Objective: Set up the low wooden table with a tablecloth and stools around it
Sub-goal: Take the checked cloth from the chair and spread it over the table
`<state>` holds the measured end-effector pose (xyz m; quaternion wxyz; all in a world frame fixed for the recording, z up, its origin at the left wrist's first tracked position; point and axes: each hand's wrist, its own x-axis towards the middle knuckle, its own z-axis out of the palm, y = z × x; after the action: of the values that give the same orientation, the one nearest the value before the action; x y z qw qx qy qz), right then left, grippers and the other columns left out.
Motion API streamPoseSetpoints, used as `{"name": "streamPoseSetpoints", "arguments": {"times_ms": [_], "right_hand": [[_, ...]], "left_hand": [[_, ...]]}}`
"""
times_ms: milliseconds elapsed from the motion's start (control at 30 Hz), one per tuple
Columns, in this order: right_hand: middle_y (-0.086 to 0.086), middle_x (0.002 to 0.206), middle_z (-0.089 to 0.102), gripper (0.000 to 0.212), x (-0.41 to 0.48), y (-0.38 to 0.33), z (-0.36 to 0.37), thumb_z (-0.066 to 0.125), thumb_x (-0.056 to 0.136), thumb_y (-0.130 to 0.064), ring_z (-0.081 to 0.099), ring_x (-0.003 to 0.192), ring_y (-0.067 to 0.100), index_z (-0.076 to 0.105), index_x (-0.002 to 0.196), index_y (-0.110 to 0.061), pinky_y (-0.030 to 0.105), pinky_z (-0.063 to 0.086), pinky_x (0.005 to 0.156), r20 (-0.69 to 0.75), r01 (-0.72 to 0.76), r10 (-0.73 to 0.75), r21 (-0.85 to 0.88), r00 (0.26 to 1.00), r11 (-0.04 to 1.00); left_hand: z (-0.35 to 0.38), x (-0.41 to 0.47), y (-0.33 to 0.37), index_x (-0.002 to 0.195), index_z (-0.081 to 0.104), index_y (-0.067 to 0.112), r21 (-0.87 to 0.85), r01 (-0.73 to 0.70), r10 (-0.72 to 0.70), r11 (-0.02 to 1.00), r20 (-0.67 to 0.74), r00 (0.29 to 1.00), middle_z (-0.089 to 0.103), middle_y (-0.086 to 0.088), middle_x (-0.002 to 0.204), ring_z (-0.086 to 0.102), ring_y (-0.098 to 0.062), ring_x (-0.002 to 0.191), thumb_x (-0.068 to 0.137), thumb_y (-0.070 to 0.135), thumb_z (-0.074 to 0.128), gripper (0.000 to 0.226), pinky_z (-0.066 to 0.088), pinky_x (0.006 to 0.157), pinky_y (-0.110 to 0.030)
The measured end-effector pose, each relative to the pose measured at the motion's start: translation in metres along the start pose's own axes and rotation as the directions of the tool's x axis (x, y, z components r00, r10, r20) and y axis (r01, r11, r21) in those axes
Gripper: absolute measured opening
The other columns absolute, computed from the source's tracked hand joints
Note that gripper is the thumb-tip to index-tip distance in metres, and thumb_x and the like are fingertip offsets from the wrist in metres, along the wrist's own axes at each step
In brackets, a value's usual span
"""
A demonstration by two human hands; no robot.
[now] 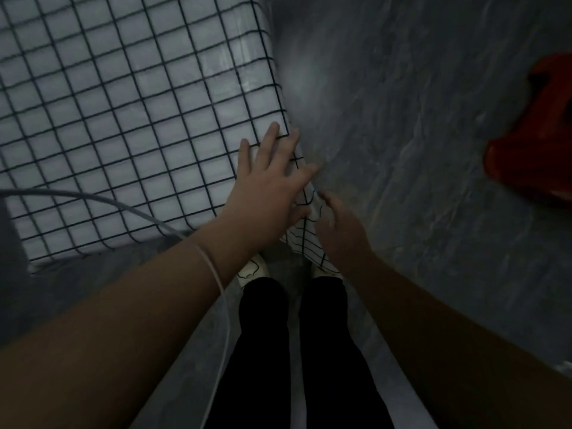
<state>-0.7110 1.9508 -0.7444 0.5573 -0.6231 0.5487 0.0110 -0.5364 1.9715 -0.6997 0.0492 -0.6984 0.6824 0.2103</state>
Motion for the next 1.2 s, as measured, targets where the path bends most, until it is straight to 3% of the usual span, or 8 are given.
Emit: {"name": "streamPoseSetpoints", "arguments": {"times_ms": [100,233,500,567,700,1000,1133,1200], "right_hand": [[0.011,0.137,0.052,0.063,-0.005,0.001,0.002,0.059,0.082,-0.012,0.049,0.13,0.025,0.043,0.143,-0.006,0.043,0.041,0.107,0.077,0.196,-0.191,-0.077,0.979,0.977],[0.017,0.132,0.058,0.057,0.011,0.011,-0.008,0.063,0.086,-0.004,0.053,0.123,0.033,0.049,0.141,-0.002,0.044,0.039,0.107,0.118,0.305,-0.281,-0.341,0.952,0.889],[0.001,0.123,0.065,0.04,0.064,0.007,-0.036,0.056,0.09,-0.013,0.056,0.118,0.025,0.063,0.126,-0.03,0.046,0.04,0.107,0.227,0.254,-0.134,-0.664,0.965,0.703],[0.005,0.116,0.067,0.035,0.066,0.015,-0.04,0.057,0.087,-0.016,0.058,0.111,0.027,0.065,0.12,-0.025,0.044,0.045,0.1,0.181,0.183,-0.083,-0.655,0.98,0.733],[0.013,0.14,0.052,0.059,0.05,0.031,-0.034,0.063,0.086,-0.013,0.045,0.131,0.03,0.048,0.143,-0.012,0.043,0.037,0.111,0.183,0.096,-0.008,-0.481,0.983,0.871],[0.014,0.119,0.063,0.045,0.03,-0.01,0.004,0.063,0.086,-0.01,0.056,0.108,0.026,0.055,0.13,-0.004,0.028,0.037,0.095,0.063,0.455,-0.47,-0.39,0.881,0.801],[0.007,0.121,0.067,0.038,0.04,-0.028,0.005,0.059,0.091,-0.014,0.059,0.107,0.016,0.06,0.129,-0.016,0.009,0.038,0.088,0.113,0.364,-0.345,-0.283,0.932,0.887],[0.004,0.116,0.069,0.033,0.046,-0.032,0.002,0.059,0.092,-0.018,0.062,0.102,0.016,0.063,0.125,-0.019,0.014,0.037,0.081,0.176,0.307,-0.264,-0.304,0.949,0.902]], "left_hand": [[0.005,0.003,-0.001,0.146,0.037,0.035,0.014,0.013,-0.013,1.0,0.019,1.0,0.01,-0.014,0.164,-0.004,-0.041,0.15,0.083,0.053,0.067,0.072,0.007,0.114,-0.072],[0.011,0.004,-0.003,0.141,0.045,0.032,0.026,0.029,-0.03,0.999,0.028,0.999,0.011,-0.014,0.164,-0.003,-0.041,0.15,0.084,0.049,0.066,0.064,0.003,0.114,-0.071],[0.012,0.005,0.001,0.123,0.058,0.024,0.052,0.056,-0.057,0.997,0.01,0.998,0.013,-0.014,0.164,-0.001,-0.041,0.151,0.086,0.042,0.063,0.042,0.007,0.113,-0.071],[0.011,0.004,0.002,0.119,0.058,0.022,0.054,0.061,-0.061,0.997,0.0,0.998,0.013,-0.014,0.164,-0.001,-0.041,0.151,0.086,0.042,0.058,0.039,0.006,0.113,-0.072],[0.012,0.003,0.003,0.119,0.057,0.022,0.05,0.064,-0.064,0.997,-0.01,0.998,0.012,-0.014,0.164,-0.002,-0.041,0.151,0.085,0.042,0.058,0.04,0.004,0.114,-0.071],[0.008,-0.007,-0.001,0.149,0.033,0.028,0.004,0.137,-0.137,0.991,-0.027,0.99,0.002,-0.01,0.166,-0.009,-0.036,0.15,0.084,0.05,0.067,0.077,0.001,0.115,-0.069],[0.008,-0.026,-0.01,0.155,0.012,0.029,-0.076,0.261,-0.262,0.962,0.002,0.965,0.0,-0.011,0.165,-0.007,-0.036,0.151,0.087,0.047,0.063,0.086,0.005,0.119,-0.061],[0.01,-0.034,-0.015,0.155,0.005,0.028,-0.091,0.301,-0.3,0.949,0.024,0.954,-0.002,-0.01,0.165,-0.008,-0.035,0.151,0.087,0.04,0.066,0.092,0.004,0.12,-0.058]]}}
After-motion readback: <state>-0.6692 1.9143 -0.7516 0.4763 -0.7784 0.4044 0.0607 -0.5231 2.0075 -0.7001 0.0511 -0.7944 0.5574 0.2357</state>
